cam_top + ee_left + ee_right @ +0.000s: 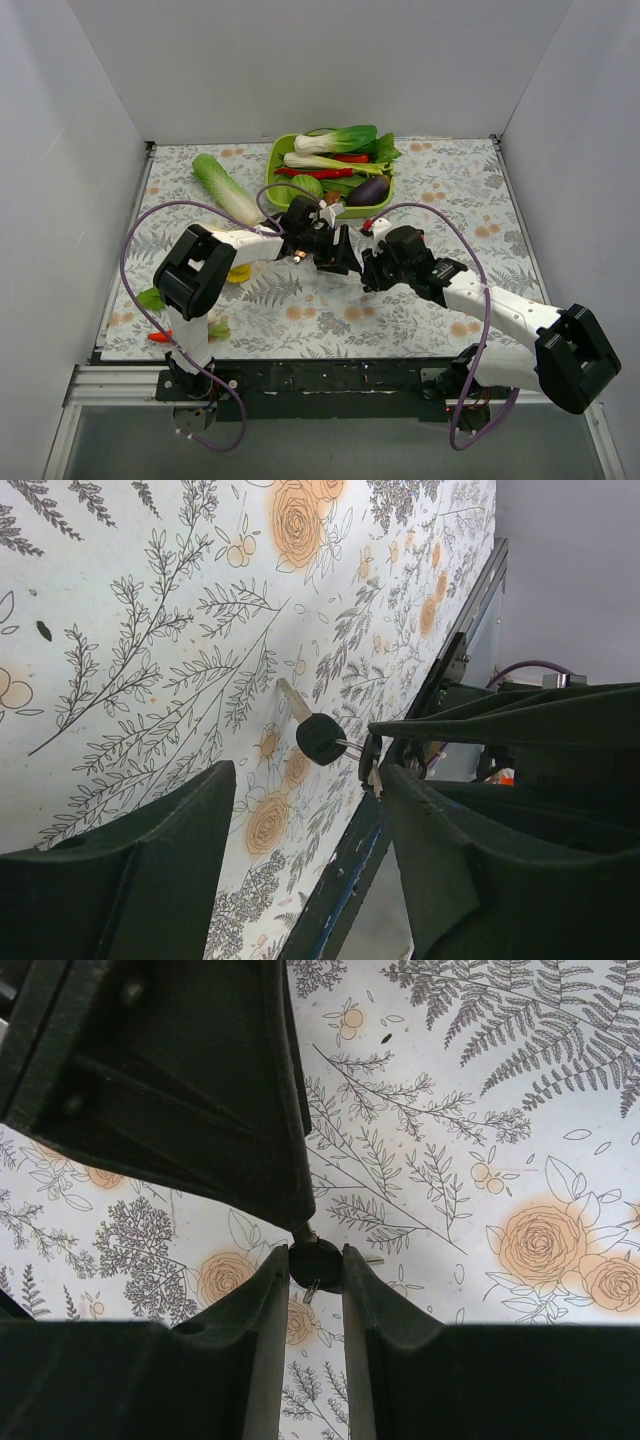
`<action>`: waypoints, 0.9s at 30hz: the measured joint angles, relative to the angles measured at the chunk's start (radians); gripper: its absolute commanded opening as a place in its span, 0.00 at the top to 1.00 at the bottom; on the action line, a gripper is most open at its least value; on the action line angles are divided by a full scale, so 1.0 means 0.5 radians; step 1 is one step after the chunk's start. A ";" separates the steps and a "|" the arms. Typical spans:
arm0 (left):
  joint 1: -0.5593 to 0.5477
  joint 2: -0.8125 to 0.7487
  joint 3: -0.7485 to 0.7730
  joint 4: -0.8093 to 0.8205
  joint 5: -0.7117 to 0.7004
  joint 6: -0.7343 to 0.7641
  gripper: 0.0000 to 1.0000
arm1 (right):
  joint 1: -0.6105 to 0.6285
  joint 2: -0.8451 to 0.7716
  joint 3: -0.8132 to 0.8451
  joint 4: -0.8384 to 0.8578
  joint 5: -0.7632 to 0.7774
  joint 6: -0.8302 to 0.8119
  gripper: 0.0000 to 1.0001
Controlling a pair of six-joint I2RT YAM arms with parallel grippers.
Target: Unlock with the key
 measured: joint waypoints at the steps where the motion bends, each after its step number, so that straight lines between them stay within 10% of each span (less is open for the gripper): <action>1: 0.000 0.000 0.001 -0.002 -0.001 0.001 0.43 | 0.007 0.000 0.000 0.000 0.001 -0.001 0.79; 20: 0.000 0.022 0.022 -0.018 0.071 -0.005 0.84 | 0.048 0.016 0.008 0.013 0.037 -0.003 0.79; 27: 0.000 0.072 0.034 -0.035 0.118 0.008 0.66 | 0.048 0.060 0.016 0.035 0.071 0.002 0.75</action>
